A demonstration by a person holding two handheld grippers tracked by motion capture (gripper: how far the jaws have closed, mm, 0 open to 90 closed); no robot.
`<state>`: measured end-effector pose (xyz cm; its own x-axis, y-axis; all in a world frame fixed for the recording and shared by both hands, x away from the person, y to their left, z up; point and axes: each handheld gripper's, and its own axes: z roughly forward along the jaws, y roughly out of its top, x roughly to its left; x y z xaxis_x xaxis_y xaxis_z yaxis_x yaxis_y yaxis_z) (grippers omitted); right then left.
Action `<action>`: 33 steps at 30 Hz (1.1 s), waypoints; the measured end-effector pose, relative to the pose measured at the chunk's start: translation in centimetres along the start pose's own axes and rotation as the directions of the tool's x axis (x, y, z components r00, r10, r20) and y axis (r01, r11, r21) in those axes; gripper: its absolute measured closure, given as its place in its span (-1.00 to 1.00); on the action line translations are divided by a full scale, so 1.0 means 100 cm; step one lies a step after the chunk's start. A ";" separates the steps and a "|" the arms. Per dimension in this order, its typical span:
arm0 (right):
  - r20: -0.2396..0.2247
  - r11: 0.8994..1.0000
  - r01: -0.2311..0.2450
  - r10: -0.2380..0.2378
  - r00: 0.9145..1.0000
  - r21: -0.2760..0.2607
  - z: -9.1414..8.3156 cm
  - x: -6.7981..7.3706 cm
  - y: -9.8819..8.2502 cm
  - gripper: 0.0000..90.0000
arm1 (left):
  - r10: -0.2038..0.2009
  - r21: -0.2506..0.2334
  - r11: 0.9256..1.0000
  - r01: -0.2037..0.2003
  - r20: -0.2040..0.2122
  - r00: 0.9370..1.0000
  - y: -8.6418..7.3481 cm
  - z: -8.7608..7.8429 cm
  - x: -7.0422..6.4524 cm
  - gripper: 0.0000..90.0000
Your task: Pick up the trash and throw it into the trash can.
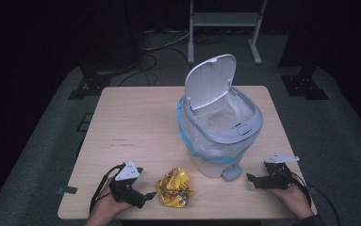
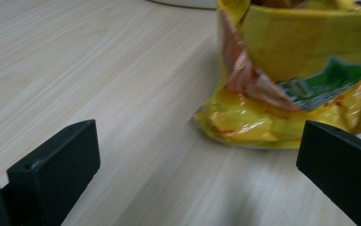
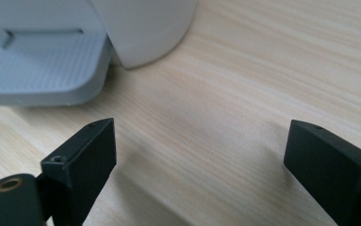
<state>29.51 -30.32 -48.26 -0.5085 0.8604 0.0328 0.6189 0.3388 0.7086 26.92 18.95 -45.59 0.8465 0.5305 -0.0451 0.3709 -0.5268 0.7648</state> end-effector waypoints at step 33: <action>0.014 0.999 0.019 -0.019 1.000 -0.027 0.004 0.001 -0.003 -0.84 | 0.012 -0.088 0.996 -0.006 0.068 0.998 0.052 -0.022 -0.015 -1.00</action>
<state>29.54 -30.22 -48.79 -0.5120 0.8589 0.0097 0.5925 0.3450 0.7280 26.80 16.87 -40.10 0.8747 0.4781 -0.0796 0.3312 -0.4697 0.8183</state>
